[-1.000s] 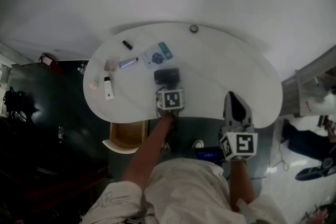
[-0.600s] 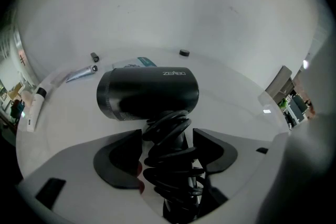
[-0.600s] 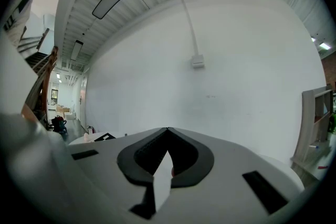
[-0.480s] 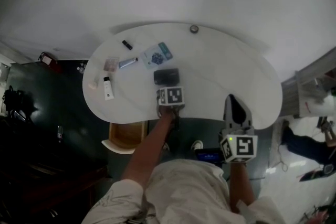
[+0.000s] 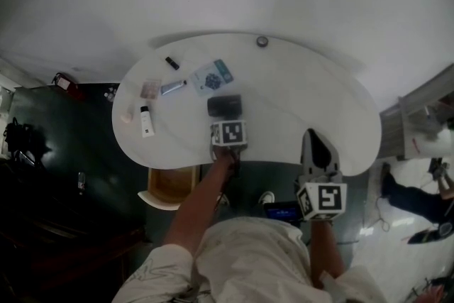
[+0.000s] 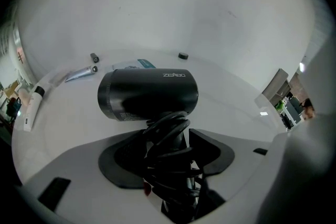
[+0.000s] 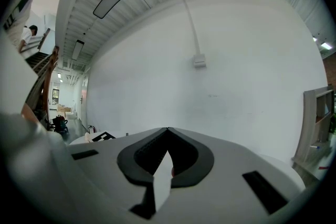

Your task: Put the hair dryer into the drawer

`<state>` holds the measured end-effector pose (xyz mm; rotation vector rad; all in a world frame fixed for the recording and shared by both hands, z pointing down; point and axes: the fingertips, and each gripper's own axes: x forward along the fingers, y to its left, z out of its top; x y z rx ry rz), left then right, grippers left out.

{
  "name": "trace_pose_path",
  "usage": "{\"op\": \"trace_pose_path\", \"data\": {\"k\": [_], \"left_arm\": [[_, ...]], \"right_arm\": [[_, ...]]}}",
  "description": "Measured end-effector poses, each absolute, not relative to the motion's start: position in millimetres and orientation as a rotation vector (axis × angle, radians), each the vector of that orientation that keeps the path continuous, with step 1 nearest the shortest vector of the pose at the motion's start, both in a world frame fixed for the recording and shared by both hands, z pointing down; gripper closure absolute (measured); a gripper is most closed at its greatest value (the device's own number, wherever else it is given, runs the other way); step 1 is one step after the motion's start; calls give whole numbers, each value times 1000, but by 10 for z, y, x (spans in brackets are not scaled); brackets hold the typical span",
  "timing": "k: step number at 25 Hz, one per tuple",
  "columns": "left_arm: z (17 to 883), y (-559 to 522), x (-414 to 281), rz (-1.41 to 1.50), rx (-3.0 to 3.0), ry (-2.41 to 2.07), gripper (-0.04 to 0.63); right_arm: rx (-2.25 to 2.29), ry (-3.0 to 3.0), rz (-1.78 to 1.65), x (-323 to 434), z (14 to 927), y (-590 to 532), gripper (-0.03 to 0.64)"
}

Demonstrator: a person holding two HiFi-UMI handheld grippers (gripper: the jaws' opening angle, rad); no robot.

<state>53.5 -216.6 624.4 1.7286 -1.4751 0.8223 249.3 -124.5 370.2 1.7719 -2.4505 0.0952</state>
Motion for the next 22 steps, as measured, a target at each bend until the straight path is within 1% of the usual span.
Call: {"op": "trace_pose_path", "data": {"k": [10,22], "left_arm": [[6133,-2053,511,749,1734,-1484,334],[5319,-1932,457,541,1876,-1586,334]], "right_arm": [[1752,-2460,83,2343,3749,-1322,614],[1746,-2572,-3,1940,3657,-1513,614]]}}
